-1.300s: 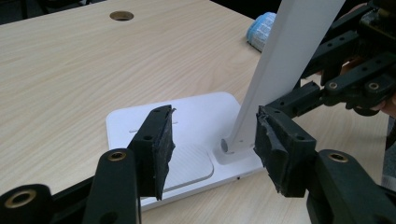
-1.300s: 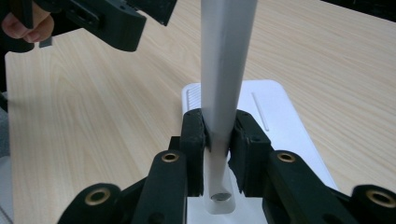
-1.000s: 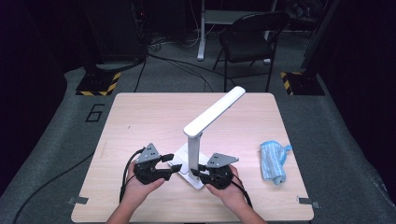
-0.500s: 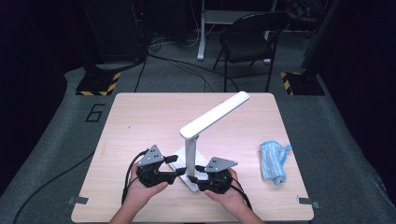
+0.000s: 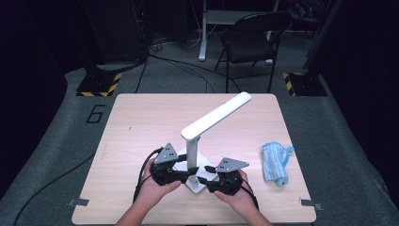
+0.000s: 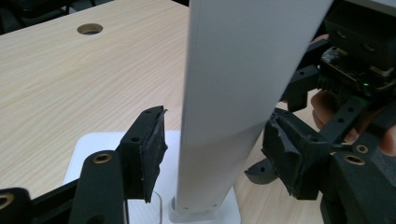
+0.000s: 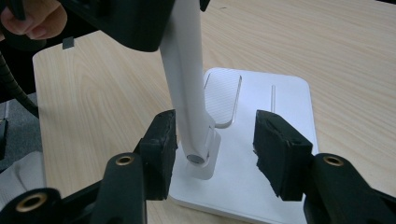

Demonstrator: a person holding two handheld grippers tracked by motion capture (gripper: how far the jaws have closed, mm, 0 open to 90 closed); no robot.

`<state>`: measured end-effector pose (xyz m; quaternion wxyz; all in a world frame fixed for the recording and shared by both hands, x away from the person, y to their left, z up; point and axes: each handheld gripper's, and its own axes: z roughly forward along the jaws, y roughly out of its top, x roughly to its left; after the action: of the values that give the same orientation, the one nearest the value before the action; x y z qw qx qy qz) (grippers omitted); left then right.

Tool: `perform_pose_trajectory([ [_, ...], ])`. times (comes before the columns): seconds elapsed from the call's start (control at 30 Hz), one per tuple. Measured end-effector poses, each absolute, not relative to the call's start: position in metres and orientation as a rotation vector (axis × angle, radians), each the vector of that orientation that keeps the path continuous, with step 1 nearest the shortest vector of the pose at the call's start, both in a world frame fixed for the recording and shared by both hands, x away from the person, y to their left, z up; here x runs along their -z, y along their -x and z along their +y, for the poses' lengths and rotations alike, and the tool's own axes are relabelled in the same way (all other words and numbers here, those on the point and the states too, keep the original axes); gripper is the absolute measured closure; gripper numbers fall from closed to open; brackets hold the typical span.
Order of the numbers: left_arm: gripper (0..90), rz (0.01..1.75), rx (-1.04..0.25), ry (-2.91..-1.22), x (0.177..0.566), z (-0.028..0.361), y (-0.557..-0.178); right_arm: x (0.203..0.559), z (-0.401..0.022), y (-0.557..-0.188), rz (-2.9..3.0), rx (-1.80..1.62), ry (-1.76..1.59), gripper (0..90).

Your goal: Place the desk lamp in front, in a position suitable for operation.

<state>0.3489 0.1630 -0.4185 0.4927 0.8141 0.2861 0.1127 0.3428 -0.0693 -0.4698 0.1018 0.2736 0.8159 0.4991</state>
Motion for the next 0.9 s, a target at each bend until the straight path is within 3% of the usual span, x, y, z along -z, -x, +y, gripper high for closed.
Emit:
perform_pose_trajectory([
  [0.4,50.6,0.648,-0.284,-1.979,0.419,0.163,-0.348,0.469,-0.071,-0.343,2.41,-1.463,-0.814,48.5],
  [0.9,51.2,0.63,-0.269,-1.999,0.417,0.183,-0.349,0.47,-0.083,-0.342,2.379,-1.479,-0.849,48.2],
])
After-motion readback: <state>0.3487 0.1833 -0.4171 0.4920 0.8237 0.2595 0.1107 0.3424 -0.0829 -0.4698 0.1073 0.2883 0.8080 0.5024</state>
